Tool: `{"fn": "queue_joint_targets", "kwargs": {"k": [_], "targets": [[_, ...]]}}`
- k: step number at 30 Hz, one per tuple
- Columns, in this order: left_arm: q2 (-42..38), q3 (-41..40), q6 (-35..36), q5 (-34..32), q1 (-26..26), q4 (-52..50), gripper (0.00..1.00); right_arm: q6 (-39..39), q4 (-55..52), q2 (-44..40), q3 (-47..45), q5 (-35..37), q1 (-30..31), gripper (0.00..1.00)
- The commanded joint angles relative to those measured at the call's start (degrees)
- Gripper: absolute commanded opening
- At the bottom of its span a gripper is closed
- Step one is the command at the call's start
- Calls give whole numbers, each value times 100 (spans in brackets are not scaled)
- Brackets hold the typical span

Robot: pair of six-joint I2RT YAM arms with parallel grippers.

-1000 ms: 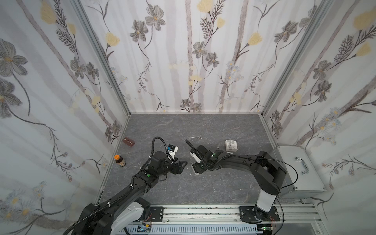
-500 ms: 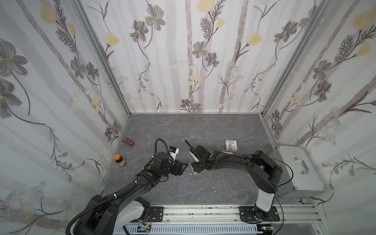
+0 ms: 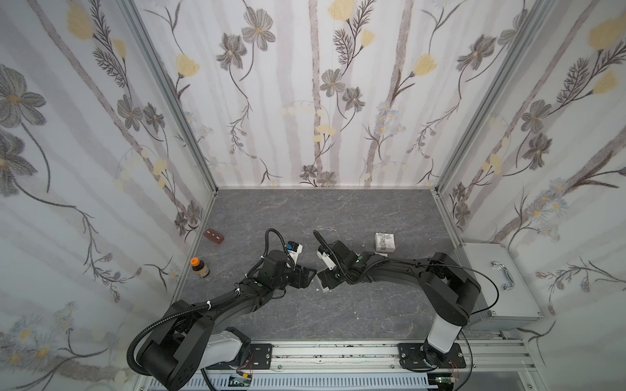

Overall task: Take the necklace out of the lift-off lid jewelry box
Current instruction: Take out the inner lining from the jewelry box.

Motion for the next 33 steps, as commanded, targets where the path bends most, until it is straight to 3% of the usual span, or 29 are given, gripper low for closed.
{"fn": "queue_joint_targets", "kwargs": {"k": [1, 15, 24, 33], "targets": [[230, 88, 25, 56, -57, 346, 75, 72, 261, -121, 1, -238, -15, 1], [595, 115, 47, -128, -164, 382, 71, 207, 559, -617, -292, -845, -370, 1], [-489, 174, 59, -82, -176, -219, 70, 683, 1319, -1210, -640, -1456, -670, 1], [-1381, 321, -123, 626, -237, -111, 64, 1339, 1630, -1772, -240, -1097, -988, 3]]}}
